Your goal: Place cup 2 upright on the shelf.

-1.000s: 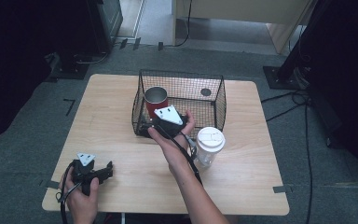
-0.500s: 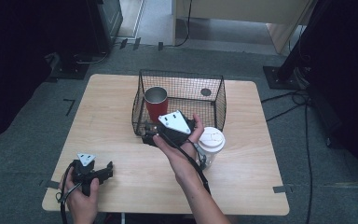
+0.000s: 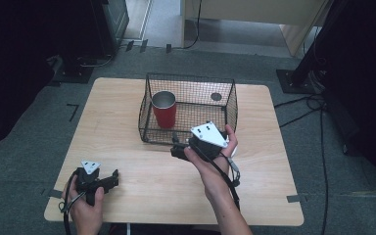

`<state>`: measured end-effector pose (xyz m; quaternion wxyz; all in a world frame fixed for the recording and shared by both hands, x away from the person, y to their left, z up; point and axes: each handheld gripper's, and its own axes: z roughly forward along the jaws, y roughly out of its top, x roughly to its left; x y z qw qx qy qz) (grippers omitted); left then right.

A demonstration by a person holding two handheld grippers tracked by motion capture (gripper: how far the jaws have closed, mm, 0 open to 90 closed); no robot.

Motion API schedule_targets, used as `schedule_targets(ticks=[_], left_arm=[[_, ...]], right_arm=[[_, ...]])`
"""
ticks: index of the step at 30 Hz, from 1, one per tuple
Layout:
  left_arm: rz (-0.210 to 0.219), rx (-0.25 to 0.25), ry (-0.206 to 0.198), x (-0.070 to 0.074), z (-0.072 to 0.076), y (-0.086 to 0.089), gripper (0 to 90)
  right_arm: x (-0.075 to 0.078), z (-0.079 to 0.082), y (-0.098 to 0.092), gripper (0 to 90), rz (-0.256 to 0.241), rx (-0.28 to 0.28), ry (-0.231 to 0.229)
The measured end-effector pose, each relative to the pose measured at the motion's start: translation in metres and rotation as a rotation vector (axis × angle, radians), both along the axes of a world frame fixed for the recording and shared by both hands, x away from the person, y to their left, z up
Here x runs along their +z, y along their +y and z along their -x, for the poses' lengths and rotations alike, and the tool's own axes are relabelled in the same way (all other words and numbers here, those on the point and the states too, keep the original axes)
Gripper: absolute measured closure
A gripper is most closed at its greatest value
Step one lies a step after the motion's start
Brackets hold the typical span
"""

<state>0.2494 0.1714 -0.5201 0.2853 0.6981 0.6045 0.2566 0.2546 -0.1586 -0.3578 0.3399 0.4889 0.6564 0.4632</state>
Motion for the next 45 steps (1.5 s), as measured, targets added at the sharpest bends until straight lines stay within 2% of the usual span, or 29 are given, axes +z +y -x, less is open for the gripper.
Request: schedule_targets(ticks=[11,16,26,35,45], left_arm=[[0.0,0.001,-0.001,0.0,0.0,0.0,8.7],[0.0,0.001,-0.001,0.0,0.0,0.0,8.7],[0.0,-0.001,0.0,0.0,0.0,0.0,8.7],[0.003,-0.001,-0.003,0.0,0.0,-0.001,8.7],[0.003,-0.001,-0.003,0.0,0.0,-0.001,8.7]], right_arm=[[-0.003,0.02,-0.032,0.0,0.003,0.0,0.0],[-0.005,0.027,-0.045,0.0,-0.025,0.004,0.015],[-0.01,0.04,-0.063,0.0,-0.03,-0.013,0.012],[-0.018,0.047,-0.081,0.0,-0.037,-0.05,0.004],[-0.033,0.053,-0.09,0.0,-0.043,-0.052,0.028]])
